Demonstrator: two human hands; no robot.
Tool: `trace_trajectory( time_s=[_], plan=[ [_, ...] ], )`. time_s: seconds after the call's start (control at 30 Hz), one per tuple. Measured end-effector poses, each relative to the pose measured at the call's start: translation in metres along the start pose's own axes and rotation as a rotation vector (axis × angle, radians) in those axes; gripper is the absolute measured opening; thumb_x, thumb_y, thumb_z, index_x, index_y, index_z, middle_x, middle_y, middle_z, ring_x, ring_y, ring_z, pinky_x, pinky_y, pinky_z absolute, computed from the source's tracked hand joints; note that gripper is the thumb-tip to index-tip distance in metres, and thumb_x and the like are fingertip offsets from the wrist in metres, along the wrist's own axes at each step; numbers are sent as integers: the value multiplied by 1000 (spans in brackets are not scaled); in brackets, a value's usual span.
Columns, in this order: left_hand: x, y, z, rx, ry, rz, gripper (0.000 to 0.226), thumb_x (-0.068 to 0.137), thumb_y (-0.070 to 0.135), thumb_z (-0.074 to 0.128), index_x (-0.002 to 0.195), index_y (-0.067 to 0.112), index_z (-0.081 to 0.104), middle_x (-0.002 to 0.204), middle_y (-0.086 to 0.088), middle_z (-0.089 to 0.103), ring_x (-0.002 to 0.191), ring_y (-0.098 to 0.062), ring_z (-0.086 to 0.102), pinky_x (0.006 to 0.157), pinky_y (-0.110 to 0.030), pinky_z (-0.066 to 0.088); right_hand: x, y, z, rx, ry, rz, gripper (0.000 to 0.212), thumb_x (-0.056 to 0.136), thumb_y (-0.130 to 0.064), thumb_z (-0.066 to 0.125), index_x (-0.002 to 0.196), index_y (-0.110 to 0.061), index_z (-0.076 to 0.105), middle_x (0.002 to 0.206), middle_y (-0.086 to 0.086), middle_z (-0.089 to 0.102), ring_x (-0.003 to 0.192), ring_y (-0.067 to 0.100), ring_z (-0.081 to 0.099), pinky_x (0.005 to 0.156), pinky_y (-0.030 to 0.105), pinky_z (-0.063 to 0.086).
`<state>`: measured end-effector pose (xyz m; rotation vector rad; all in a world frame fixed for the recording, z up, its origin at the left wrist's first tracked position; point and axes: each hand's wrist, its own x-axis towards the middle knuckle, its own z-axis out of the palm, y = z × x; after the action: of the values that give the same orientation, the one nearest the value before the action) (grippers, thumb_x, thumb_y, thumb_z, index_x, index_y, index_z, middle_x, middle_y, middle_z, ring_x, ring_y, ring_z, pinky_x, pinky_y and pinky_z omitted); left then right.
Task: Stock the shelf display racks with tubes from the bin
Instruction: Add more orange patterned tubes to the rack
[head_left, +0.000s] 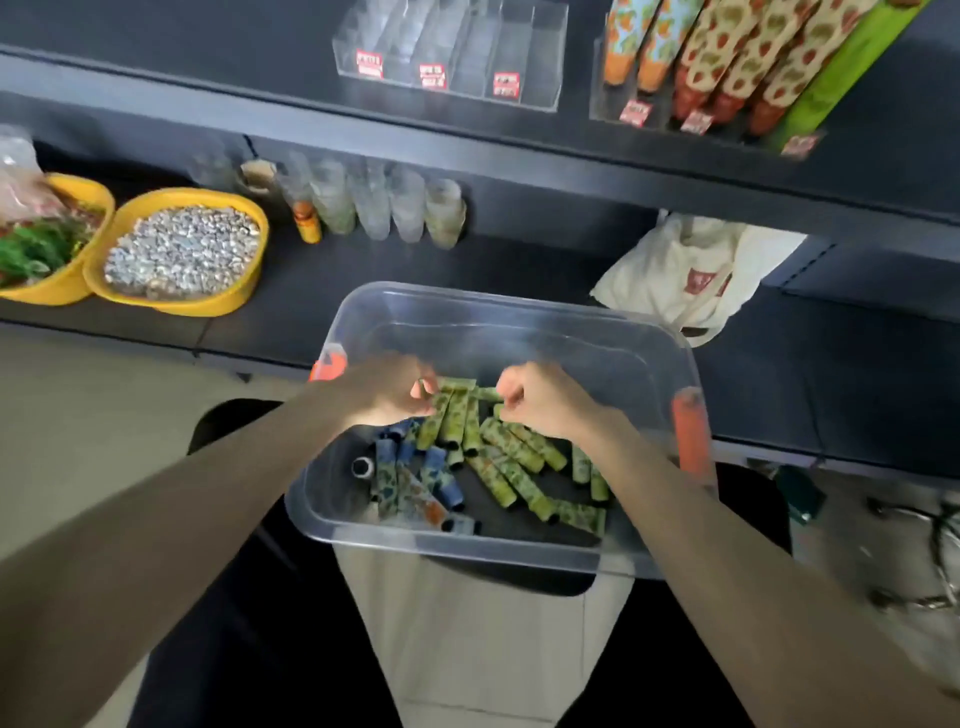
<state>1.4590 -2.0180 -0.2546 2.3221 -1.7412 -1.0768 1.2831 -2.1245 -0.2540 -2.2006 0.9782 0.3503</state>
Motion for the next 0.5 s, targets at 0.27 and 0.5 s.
trace_trajectory(
  time_s=[0.27, 0.5],
  plan=[
    [12, -39, 83, 59, -187, -34, 16, 80, 16, 62, 95, 10, 63, 97, -12, 65, 94, -29, 61, 79, -36, 49, 21, 19, 98, 117, -348, 112, 25, 84, -21, 70, 103, -5, 66, 103, 11, 65, 96, 26, 60, 72, 29, 40],
    [26, -49, 102, 266, -316, 139, 23, 81, 11, 61, 99, 24, 66, 103, -6, 64, 97, -28, 60, 70, -33, 49, 26, 24, 113, 62, -609, 123, 37, 84, -15, 69, 56, -17, 44, 58, 1, 46, 54, 13, 39, 52, 27, 25]
  ],
)
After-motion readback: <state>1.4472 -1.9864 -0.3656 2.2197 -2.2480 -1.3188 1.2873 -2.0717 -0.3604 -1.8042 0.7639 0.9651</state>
